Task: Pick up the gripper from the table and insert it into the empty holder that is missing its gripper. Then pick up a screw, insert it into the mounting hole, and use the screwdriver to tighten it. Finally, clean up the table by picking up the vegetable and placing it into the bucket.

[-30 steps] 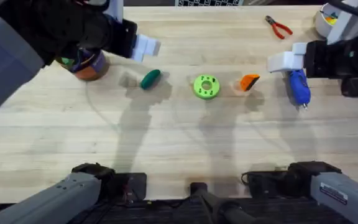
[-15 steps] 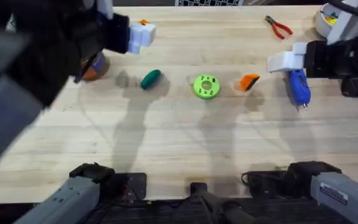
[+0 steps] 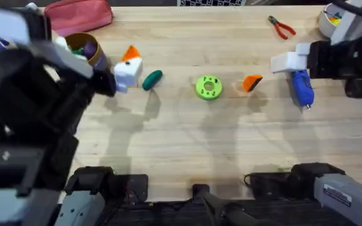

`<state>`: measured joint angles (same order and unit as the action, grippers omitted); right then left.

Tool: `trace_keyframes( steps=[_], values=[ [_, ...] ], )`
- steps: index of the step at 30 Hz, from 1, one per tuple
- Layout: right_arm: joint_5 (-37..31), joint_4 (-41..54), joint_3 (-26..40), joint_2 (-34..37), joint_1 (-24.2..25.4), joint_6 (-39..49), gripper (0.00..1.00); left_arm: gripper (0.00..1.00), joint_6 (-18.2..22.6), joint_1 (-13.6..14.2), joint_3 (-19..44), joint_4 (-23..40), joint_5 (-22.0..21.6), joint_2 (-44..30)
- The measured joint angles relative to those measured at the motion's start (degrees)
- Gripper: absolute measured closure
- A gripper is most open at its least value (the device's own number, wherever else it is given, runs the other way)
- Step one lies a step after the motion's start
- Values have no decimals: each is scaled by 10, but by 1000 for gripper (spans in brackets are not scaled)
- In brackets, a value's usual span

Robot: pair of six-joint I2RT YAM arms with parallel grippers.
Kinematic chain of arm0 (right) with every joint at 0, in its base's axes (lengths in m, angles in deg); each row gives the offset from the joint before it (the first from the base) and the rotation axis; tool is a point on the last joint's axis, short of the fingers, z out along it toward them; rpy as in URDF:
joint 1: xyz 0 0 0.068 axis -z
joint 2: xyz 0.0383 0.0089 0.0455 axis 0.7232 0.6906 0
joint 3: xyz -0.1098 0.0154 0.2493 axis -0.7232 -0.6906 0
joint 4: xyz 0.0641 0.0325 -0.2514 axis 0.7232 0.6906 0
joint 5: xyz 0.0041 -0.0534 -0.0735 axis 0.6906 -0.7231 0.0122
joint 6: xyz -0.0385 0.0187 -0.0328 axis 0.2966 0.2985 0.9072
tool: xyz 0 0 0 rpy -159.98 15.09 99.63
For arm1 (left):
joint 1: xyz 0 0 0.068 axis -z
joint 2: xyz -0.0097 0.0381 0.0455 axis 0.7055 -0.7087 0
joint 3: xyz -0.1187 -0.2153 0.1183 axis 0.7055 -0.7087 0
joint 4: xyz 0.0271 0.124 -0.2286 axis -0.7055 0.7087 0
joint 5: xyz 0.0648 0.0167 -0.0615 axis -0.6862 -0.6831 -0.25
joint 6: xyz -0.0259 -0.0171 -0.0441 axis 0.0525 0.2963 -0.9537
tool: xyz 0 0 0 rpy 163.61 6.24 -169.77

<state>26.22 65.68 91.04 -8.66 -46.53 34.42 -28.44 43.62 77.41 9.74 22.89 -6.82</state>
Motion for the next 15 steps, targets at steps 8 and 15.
trace_keyframes(
  steps=[8, 15],
  values=[
    [0, 0, 0, 0, 0, 0, 8, 14, 0, 0, -119, -72, 60, 123],
    [0, 0, 0, 0, 0, 0, 8, 14, 0, 0, -218, -102, 107, 243]
  ],
)
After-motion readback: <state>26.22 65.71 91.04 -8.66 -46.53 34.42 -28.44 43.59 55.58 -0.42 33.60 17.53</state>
